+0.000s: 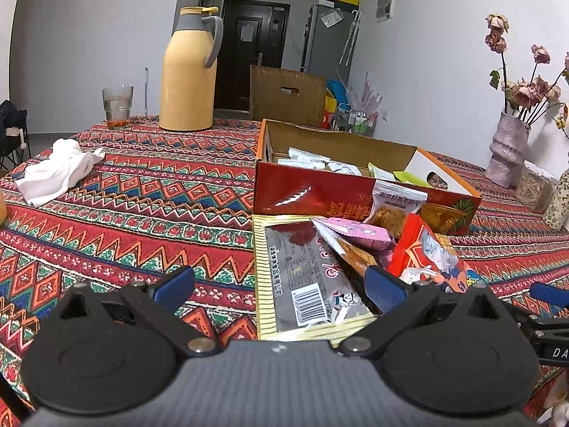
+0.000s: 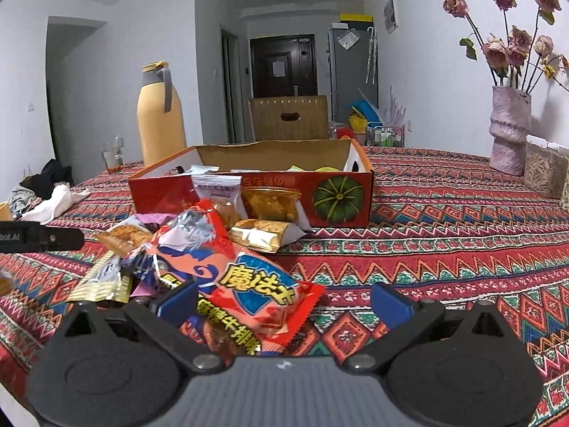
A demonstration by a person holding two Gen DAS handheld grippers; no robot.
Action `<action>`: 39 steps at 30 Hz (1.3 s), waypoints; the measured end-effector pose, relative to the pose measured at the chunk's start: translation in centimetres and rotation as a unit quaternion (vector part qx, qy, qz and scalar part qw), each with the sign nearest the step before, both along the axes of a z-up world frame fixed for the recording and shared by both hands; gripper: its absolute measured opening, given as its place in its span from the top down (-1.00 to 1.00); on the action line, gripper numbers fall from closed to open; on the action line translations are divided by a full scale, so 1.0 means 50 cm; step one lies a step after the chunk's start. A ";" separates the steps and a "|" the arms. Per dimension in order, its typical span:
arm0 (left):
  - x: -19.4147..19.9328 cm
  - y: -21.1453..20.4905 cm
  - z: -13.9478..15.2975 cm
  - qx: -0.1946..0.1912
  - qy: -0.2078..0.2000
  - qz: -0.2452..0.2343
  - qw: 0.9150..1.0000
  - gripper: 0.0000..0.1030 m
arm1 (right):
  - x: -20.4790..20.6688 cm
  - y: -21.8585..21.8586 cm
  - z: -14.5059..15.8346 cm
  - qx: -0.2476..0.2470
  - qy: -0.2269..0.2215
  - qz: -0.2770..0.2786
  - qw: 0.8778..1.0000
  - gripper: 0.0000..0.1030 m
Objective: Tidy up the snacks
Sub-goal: 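Move both grippers back over the snack pile, then grasp the blue-and-orange snack bag with the right gripper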
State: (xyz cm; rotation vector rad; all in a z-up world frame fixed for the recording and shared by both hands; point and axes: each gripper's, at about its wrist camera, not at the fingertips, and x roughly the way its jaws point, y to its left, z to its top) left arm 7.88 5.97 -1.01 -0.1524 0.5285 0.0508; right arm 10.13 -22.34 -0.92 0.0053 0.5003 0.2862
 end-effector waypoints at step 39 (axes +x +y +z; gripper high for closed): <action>0.016 0.015 -0.015 -0.009 0.024 0.002 1.000 -1.00 | 0.078 0.021 0.013 0.042 0.046 0.072 0.995 0.09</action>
